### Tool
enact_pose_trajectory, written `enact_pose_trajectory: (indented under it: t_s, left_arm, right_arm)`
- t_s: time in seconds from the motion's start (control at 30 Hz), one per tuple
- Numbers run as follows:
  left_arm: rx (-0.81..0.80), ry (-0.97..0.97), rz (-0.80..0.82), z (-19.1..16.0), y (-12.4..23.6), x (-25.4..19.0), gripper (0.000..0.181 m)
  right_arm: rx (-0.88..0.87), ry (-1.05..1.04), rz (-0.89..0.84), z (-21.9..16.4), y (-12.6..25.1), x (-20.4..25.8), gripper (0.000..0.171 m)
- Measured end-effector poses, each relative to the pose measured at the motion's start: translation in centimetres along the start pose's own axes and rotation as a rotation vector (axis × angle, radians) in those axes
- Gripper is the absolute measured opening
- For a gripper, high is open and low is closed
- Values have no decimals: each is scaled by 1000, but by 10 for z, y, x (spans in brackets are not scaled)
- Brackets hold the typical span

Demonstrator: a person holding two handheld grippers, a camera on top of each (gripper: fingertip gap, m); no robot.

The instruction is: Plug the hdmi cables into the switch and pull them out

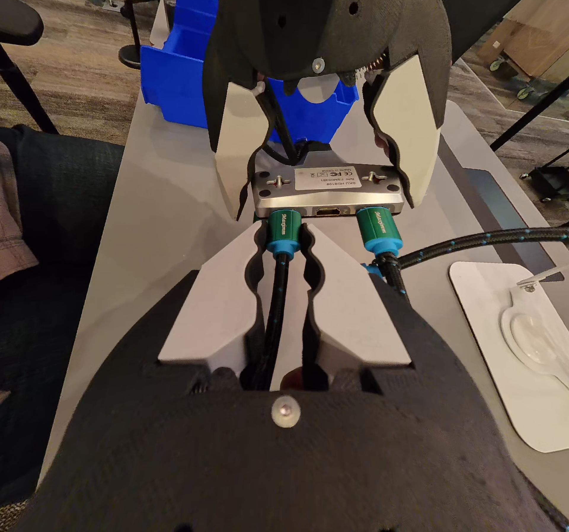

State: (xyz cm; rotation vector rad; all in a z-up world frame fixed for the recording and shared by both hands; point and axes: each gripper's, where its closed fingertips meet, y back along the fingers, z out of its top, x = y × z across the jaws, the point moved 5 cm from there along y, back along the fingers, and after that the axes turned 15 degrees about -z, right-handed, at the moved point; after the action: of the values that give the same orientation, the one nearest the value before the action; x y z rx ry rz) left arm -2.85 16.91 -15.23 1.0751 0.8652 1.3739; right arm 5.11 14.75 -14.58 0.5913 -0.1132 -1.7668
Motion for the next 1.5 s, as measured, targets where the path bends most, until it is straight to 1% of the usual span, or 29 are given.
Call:
enact_pose_trajectory:
  t_s: [0.2, 0.33, 0.4, 0.47, 0.57, 0.6, 0.63, 0.67, 0.83, 0.9, 0.97, 1.13, 1.2, 1.3, 1.37, 1.5]
  left_arm:
    - [-85, 15, -80, 4, 6, -3, 130]
    - [-163, 27, -107, 7, 13, -5, 129]
    - [-175, 33, -115, 7, 13, -5, 129]
    - [-144, 42, -120, 5, 10, -7, 129]
    - [-111, 27, -79, 4, 6, -8, 130]
    - [-104, 25, -68, 4, 4, -7, 133]
    - [-80, 26, -55, 3, 2, -7, 142]
    - [-47, 26, -47, 1, -2, -7, 146]
    - [11, 15, -5, 1, -6, -4, 144]
    - [38, 3, -20, -1, -8, -5, 141]
    - [41, -11, -14, -1, -9, -4, 136]
    - [25, 9, -52, 1, -7, -6, 136]
    - [30, 0, -27, 2, -3, -4, 136]
    - [55, -21, 57, 0, 1, -1, 140]
    - [87, -60, 128, -3, 2, -1, 135]
    - [102, -167, 273, 0, 5, -3, 105]
  right_arm:
    - [-66, -57, 36, 3, 5, 0, 18]
    - [-113, -95, 49, 5, 8, 0, 18]
    - [-120, -101, 53, 6, 8, 0, 19]
    - [-107, -91, 58, 5, 6, 2, 18]
    - [-84, -75, 52, 3, 4, 3, 19]
    - [-85, -81, 49, 4, 5, 3, 19]
    - [-93, -95, 51, 7, 5, 2, 18]
    - [-92, -100, 54, 8, 5, 2, 18]
    - [-38, -43, 20, 7, 1, 4, 18]
    - [-29, -44, 20, 6, -1, 5, 18]
    - [-27, -55, 17, 5, -2, 4, 18]
    - [-49, -71, 26, 6, 1, 3, 18]
    - [-56, -74, 22, 6, 1, 2, 19]
    - [-57, -92, 24, 6, 3, -1, 19]
    - [-55, -114, 27, 6, 3, -2, 19]
    - [-51, -165, 22, 5, 3, -6, 18]
